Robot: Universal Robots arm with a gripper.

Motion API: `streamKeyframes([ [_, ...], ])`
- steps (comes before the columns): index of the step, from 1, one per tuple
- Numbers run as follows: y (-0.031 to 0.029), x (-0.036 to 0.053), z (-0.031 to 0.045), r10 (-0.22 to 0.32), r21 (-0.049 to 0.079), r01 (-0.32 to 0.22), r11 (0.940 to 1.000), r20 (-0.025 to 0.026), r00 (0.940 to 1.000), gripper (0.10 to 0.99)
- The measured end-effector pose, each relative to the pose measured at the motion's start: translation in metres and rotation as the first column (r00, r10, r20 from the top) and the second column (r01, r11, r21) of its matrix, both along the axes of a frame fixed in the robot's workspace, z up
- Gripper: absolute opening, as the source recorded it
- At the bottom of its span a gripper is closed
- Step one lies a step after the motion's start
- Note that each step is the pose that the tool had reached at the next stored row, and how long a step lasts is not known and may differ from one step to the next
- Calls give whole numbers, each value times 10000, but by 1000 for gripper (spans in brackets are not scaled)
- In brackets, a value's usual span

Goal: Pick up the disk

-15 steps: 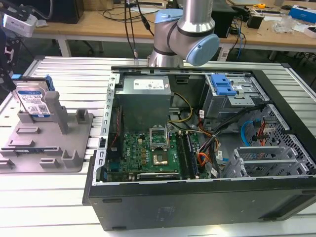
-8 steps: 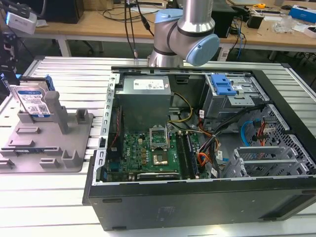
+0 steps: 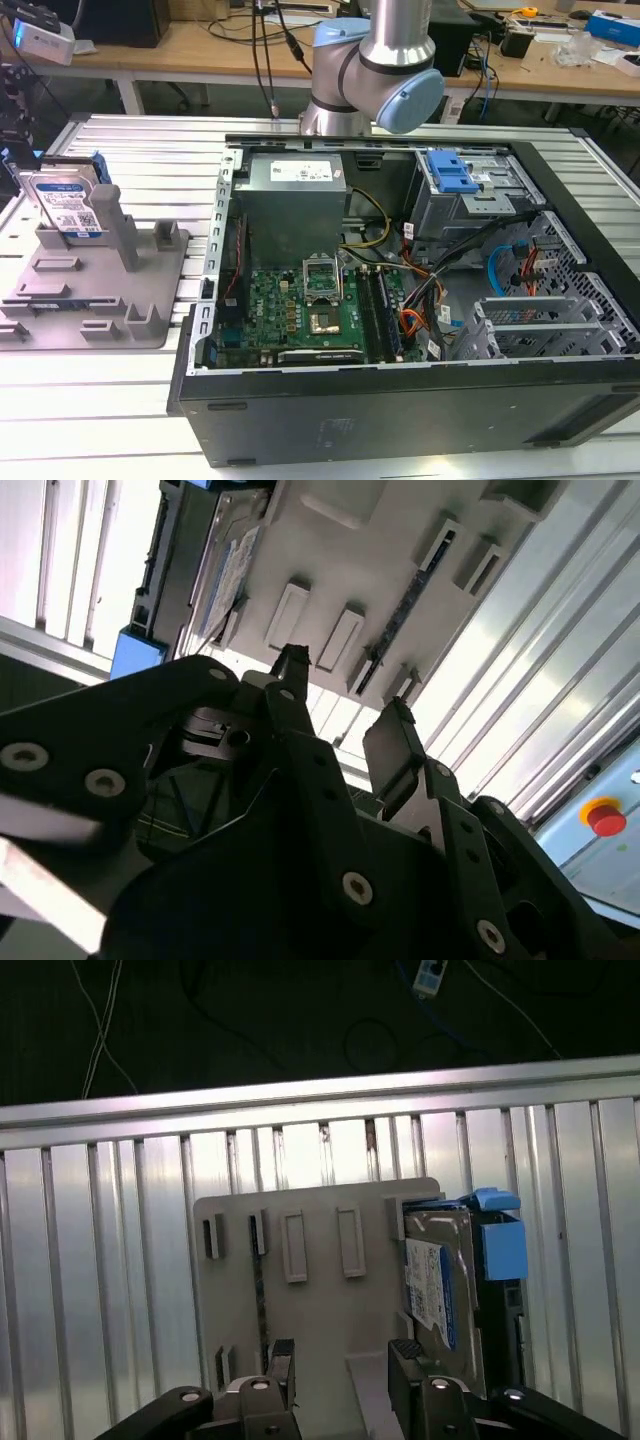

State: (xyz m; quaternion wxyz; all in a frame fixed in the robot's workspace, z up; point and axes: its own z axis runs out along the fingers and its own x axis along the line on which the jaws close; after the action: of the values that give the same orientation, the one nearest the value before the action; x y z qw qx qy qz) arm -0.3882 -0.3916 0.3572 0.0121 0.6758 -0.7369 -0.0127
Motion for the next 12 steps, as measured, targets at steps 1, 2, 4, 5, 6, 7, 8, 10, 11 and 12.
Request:
streamKeyframes([
  [1, 0, 0, 0, 0, 0, 0, 10000, -1, 10000, 498],
  [2, 7, -1, 1, -1, -2, 1, 10000, -1, 10000, 498],
  [4, 142, -9, -1, -1, -2, 1, 10000, 12, 10000, 498],
  [5, 178, -13, -1, 0, -2, 0, 10000, 20, 10000, 498],
  [6, 209, -21, 1, 0, -3, 0, 10000, 30, 10000, 498],
  [7, 236, -30, 0, 1, -3, -1, 10000, 45, 10000, 498],
  [8, 258, -40, 0, 0, -2, 0, 10000, 52, 10000, 498],
  [10, 308, -75, -1, -1, -3, 1, 10000, 69, 10000, 498],
  [11, 335, -94, -1, 0, -3, 0, 10000, 79, 10000, 498],
  [12, 354, -109, -1, 0, -3, 0, 10000, 85, 10000, 498],
])
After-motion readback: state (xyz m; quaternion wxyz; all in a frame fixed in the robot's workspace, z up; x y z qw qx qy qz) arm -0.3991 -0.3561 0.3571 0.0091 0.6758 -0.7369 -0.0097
